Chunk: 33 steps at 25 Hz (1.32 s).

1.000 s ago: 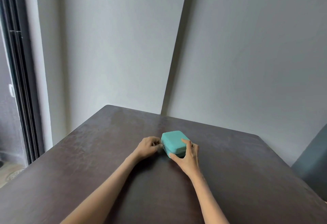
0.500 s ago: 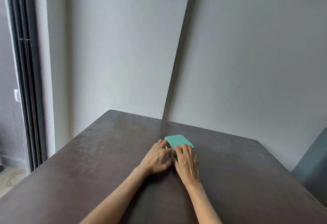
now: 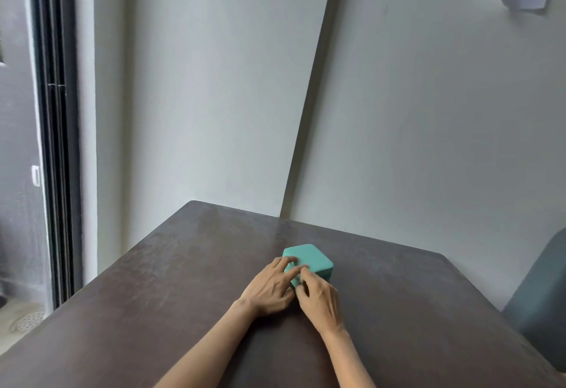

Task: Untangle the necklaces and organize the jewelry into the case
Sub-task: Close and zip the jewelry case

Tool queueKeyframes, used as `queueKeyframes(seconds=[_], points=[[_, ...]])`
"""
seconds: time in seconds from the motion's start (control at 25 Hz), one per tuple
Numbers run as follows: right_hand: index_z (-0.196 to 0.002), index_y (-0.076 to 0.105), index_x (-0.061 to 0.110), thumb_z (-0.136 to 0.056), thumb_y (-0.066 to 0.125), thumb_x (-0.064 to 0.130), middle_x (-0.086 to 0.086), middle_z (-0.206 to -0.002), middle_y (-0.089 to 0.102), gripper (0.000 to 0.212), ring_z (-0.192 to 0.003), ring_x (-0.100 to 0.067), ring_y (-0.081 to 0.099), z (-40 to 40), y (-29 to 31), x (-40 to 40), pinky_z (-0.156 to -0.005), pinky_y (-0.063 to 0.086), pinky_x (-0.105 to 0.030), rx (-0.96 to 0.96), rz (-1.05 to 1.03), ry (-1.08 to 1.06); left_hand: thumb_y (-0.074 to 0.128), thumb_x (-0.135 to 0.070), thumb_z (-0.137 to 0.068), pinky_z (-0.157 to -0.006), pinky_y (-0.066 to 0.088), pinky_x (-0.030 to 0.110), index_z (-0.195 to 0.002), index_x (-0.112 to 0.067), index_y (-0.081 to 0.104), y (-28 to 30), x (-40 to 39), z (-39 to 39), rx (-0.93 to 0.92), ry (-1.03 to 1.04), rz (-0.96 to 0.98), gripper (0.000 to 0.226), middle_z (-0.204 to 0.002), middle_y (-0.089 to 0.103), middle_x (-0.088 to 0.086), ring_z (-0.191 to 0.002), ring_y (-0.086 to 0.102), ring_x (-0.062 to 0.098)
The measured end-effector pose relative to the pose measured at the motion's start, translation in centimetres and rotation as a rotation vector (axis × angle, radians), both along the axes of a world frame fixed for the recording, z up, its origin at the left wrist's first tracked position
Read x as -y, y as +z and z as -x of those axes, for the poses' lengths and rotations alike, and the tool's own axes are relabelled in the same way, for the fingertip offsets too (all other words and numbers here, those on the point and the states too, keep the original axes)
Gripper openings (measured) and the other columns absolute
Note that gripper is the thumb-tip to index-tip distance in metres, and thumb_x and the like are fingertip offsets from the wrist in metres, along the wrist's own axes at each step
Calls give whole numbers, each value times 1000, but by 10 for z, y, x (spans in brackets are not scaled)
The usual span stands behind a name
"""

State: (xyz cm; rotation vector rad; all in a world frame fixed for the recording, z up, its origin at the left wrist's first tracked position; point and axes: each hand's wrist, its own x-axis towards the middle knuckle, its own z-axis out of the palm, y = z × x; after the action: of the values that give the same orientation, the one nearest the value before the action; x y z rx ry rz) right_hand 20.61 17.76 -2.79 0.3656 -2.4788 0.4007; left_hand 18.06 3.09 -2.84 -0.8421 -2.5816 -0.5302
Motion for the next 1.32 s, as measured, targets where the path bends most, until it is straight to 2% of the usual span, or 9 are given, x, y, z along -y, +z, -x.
queueKeyframes(seconds=[0.12, 0.24, 0.36, 0.52, 0.6, 0.8, 0.96, 1.12, 1.32], points=[[-105, 58, 18, -90, 51, 21, -1, -100, 69, 17, -91, -19, 65, 1, 0, -2, -74, 50, -31, 95, 32, 7, 45, -26, -91, -111, 30, 27, -144, -30, 34, -4, 0, 3, -5, 1, -27, 54, -143, 35, 2, -132, 33, 18], [-105, 60, 18, -92, 50, 24, 2, -106, 68, 18, -96, -15, 64, 1, -1, -4, -80, 49, -26, 90, 90, 49, 50, -21, -94, -108, 35, 30, -141, -29, 39, -5, -1, 8, -25, -2, -36, 49, -140, 40, 3, -127, 39, 20], [-99, 62, 17, -85, 59, 33, 3, -93, 69, 21, -85, -12, 65, 0, -2, -2, -70, 50, -23, 46, 24, 53, 52, -16, -92, -105, 37, 33, -137, -27, 46, -4, 1, 10, -20, -20, -75, 47, -136, 44, 4, -122, 42, 21], [-83, 66, 17, -58, 88, 29, 2, -65, 66, 35, -57, -9, 65, 2, -6, 0, -44, 48, -21, 5, -107, 4, 48, -3, -81, -107, 30, 24, -132, -22, 51, -4, 1, 8, 13, -33, -170, 55, -131, 45, 4, -121, 40, 19], [-93, 62, 13, -68, 82, 24, -2, -65, 67, 33, -55, -15, 66, 4, -8, 0, -44, 49, -25, 1, -62, -8, 43, -2, -77, -107, 31, 23, -129, -19, 53, -3, -3, 7, 23, -18, -179, 56, -130, 46, 3, -119, 40, 19], [-106, 56, 8, -89, 60, 24, -11, -84, 69, 23, -75, -26, 69, -1, -3, 4, -61, 54, -35, 11, -25, -67, 55, -12, -85, -101, 38, 26, -119, -16, 59, -1, -9, 8, 22, 19, -236, 35, -124, 48, 3, -114, 40, 18], [-99, 57, 9, -89, 57, 39, -10, -95, 68, 31, -91, -27, 65, -3, 0, 7, -72, 49, -34, 136, 140, -237, 62, -11, -83, -99, 39, 26, -117, -17, 63, -1, -9, 10, 33, 21, -267, 34, -117, 51, 2, -111, 43, 19], [-94, 62, 9, -89, 56, 32, -9, -96, 69, 24, -93, -28, 64, -7, 0, 14, -73, 48, -33, 133, 161, -283, 62, -15, -83, -94, 43, 33, -114, -17, 65, 2, -11, 7, 32, 37, -260, 31, -113, 54, 3, -105, 45, 23], [-89, 62, 11, -91, 53, 20, -6, -96, 67, 13, -89, -26, 64, -10, 0, -1, -72, 47, -33, 97, 156, -138, 61, -38, -86, -87, 44, 35, -108, -17, 61, 4, -13, 7, 12, 88, -180, 31, -111, 51, 3, -101, 45, 22]])
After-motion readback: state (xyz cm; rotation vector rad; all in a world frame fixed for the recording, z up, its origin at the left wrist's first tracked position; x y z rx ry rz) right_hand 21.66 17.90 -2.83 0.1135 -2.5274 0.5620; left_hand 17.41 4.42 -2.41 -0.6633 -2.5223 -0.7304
